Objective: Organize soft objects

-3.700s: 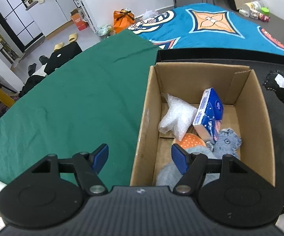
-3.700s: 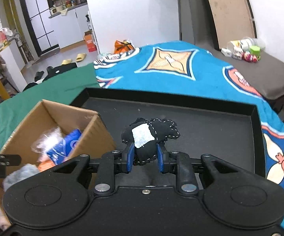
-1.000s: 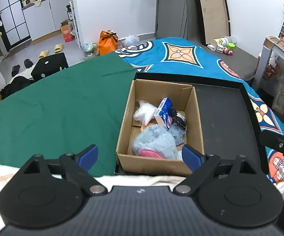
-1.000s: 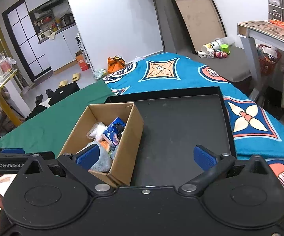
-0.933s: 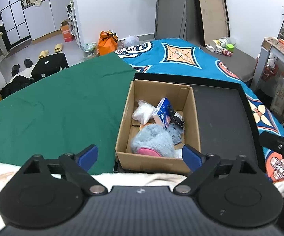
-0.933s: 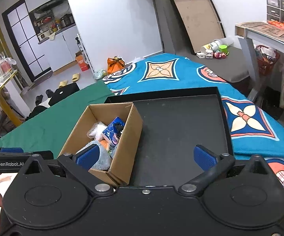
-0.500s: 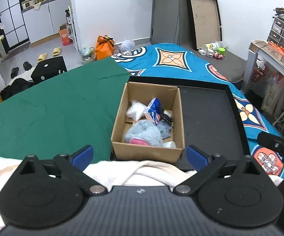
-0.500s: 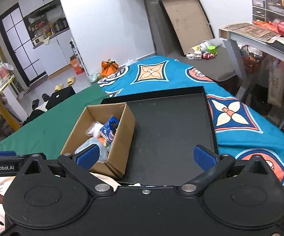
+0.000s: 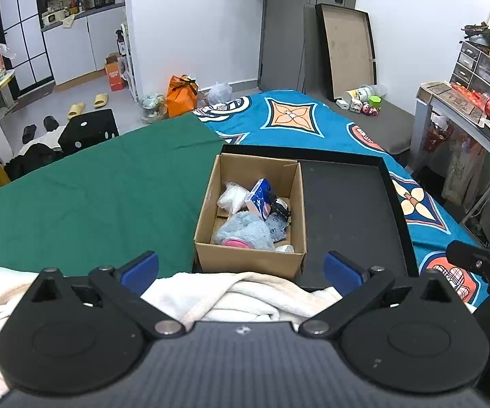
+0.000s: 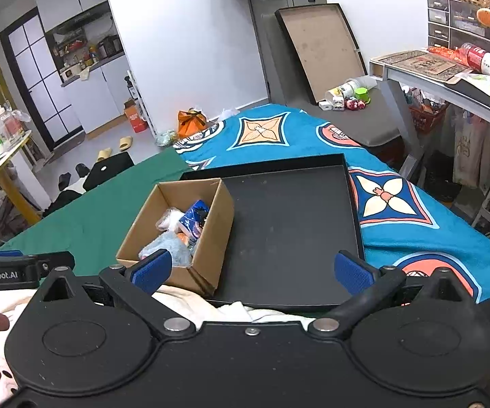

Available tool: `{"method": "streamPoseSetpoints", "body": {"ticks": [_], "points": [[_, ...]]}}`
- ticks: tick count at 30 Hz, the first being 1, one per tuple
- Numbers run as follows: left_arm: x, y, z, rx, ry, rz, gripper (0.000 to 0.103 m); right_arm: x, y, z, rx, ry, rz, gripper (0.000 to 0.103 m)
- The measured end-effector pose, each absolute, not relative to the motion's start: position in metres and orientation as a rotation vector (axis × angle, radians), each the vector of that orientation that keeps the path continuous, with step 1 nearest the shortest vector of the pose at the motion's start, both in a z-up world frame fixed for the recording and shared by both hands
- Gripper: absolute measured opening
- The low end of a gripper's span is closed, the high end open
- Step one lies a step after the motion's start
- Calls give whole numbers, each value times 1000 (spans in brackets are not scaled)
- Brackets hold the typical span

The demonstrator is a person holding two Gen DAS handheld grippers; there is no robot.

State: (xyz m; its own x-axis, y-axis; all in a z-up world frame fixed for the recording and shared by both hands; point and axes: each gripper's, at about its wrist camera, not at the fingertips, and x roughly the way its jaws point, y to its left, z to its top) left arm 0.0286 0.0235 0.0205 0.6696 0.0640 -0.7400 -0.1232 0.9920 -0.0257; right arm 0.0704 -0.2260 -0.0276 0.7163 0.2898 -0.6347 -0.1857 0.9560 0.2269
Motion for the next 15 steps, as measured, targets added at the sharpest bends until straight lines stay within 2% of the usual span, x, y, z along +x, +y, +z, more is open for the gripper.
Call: {"method": "streamPoseSetpoints", "body": {"ticks": [15], "points": [[-2,10,41,-57,782,80,103,41,-236,-6,154,677,269,103]]}}
